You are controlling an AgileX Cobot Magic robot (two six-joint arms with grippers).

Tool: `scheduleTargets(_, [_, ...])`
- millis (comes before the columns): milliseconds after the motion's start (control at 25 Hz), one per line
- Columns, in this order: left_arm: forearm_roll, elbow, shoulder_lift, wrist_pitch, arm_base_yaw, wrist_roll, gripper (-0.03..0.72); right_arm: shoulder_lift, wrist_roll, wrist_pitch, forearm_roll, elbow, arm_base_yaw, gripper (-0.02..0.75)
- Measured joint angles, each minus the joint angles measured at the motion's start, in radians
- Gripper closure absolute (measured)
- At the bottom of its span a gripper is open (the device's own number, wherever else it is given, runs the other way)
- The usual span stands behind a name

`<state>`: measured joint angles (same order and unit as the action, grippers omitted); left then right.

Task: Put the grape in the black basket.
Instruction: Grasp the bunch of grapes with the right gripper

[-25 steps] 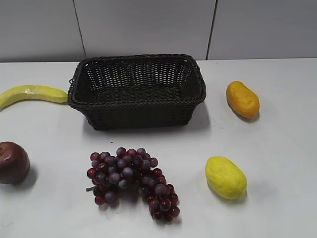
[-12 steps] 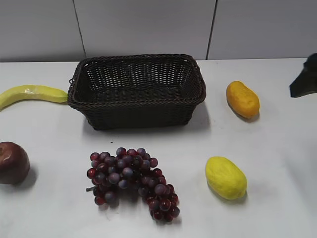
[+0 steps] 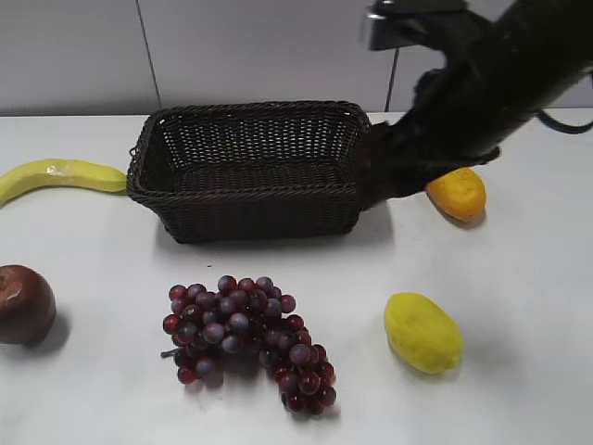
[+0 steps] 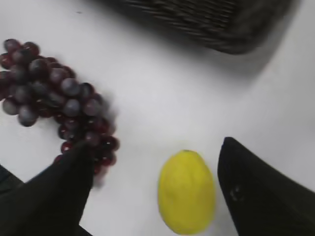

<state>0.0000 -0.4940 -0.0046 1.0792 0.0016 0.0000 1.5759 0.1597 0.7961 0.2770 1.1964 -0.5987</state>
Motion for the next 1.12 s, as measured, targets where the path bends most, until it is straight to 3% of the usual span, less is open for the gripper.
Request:
scheduleTargets(240, [0.0, 0.0, 0.0, 0.0, 0.0, 0.0, 0.199, 0.127, 0.044, 0.004, -0.005, 0.118, -0.202, 0.061])
scheduleTargets(400, [0.0, 0.0, 0.0, 0.0, 0.0, 0.0, 0.199, 0.24, 0.051, 0.007, -0.027, 0.166, -0.272, 0.059])
scheduleTargets(880, [0.0, 0.0, 0.0, 0.0, 0.0, 0.0, 0.199, 0.456, 0.27, 0.007, -0.063, 0.231, -0.285, 0.059])
scheduleTargets(1120, [0.0, 0.0, 0.0, 0.0, 0.0, 0.0, 0.199, 0.517, 0.359, -0.066, -0.07, 0.235, -0.285, 0.059])
